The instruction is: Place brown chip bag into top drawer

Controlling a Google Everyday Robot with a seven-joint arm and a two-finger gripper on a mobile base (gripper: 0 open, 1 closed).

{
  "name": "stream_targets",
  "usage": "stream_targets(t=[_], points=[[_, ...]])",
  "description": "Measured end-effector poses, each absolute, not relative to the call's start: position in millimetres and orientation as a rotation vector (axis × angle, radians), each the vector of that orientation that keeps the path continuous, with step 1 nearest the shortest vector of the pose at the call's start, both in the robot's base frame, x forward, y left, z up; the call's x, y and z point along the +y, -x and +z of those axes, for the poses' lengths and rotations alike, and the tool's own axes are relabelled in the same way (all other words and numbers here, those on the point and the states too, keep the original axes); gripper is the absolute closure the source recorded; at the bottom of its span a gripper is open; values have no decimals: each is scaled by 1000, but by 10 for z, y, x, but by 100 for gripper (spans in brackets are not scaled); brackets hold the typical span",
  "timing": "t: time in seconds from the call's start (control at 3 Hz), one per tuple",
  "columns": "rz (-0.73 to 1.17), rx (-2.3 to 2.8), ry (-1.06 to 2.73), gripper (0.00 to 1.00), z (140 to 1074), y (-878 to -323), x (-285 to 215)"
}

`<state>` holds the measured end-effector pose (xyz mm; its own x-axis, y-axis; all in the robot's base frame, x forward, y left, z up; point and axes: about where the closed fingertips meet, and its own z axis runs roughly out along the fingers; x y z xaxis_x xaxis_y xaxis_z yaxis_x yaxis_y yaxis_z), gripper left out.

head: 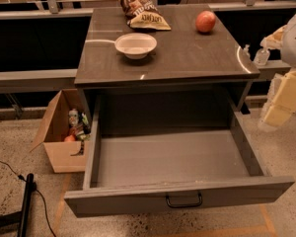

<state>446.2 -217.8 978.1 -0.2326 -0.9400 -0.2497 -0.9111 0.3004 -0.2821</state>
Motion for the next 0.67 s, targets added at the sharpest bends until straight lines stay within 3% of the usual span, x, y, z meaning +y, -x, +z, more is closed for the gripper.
stream_targets(t=[0.67], points=[[-67,2121,1350,0,9513,-5020,-2400]])
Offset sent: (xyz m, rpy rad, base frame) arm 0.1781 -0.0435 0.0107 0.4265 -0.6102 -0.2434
